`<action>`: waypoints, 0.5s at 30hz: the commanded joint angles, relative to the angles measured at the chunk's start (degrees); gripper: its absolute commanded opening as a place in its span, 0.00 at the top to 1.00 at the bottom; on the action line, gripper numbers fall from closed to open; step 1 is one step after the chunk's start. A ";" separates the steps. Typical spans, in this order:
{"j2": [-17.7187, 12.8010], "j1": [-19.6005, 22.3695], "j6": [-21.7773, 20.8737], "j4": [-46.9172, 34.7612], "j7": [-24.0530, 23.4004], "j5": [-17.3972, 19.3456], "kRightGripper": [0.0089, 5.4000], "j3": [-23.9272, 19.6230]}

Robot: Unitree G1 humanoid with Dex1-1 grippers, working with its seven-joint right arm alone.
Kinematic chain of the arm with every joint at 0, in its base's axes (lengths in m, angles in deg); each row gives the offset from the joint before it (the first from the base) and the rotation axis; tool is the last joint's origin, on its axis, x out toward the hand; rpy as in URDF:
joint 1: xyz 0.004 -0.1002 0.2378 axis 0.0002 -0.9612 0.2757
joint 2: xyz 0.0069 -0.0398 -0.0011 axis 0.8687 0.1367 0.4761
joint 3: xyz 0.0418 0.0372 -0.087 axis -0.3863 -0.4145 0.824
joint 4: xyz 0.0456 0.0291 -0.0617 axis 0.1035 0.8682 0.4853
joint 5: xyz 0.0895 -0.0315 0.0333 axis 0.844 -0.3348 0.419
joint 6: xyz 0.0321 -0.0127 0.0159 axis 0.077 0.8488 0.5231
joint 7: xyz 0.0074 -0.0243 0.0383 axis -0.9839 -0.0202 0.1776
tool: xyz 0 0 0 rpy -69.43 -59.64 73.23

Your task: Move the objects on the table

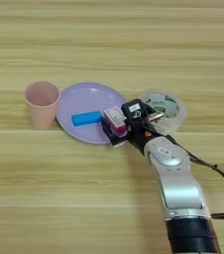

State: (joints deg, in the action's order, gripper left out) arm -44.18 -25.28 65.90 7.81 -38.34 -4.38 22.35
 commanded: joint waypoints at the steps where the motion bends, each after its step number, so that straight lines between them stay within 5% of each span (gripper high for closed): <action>1: -2.64 1.16 0.67 -1.71 -0.28 -0.92 0.01 -0.47; 15: -2.92 1.89 0.04 0.90 -0.41 -3.72 0.01 1.21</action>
State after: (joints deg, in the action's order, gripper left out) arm -45.46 -24.96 66.14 8.39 -38.04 -7.40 23.42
